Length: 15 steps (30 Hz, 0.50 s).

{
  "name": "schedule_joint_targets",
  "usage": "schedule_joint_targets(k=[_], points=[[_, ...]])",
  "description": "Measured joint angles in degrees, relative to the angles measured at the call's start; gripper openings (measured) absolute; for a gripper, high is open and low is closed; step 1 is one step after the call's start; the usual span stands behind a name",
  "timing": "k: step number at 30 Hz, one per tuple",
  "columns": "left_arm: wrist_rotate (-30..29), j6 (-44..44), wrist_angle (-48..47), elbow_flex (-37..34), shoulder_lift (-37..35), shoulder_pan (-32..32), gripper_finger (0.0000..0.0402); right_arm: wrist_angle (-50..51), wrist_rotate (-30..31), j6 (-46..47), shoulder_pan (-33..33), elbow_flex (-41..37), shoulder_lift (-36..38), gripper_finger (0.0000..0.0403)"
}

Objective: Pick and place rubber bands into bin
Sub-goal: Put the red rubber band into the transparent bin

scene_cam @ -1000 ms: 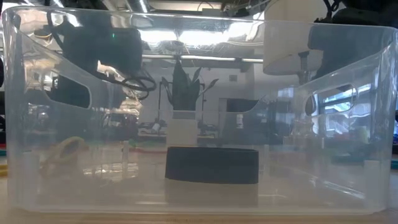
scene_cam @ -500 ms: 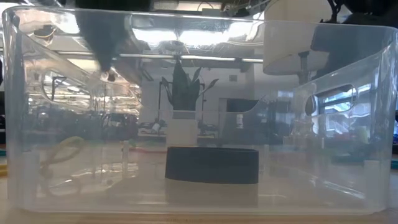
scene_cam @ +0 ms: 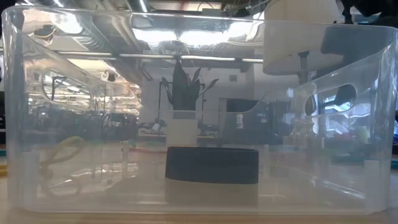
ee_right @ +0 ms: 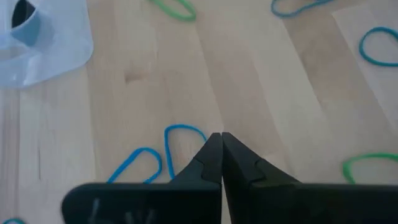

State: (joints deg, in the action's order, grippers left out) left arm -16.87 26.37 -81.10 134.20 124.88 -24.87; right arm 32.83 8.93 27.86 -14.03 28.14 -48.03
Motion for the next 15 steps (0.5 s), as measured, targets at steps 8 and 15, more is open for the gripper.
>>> schedule_joint_targets(k=[8,15], points=[[9.09,5.15,4.04,-2.42,7.76,-1.50,0.0002,0.46,-0.02,0.07,-2.88,0.00,0.04,0.0009],[13.53,7.53,3.34,-2.46,14.69,-2.13,0.0002,0.51,-0.02,0.15,-3.90,0.00,0.04,0.0003]])
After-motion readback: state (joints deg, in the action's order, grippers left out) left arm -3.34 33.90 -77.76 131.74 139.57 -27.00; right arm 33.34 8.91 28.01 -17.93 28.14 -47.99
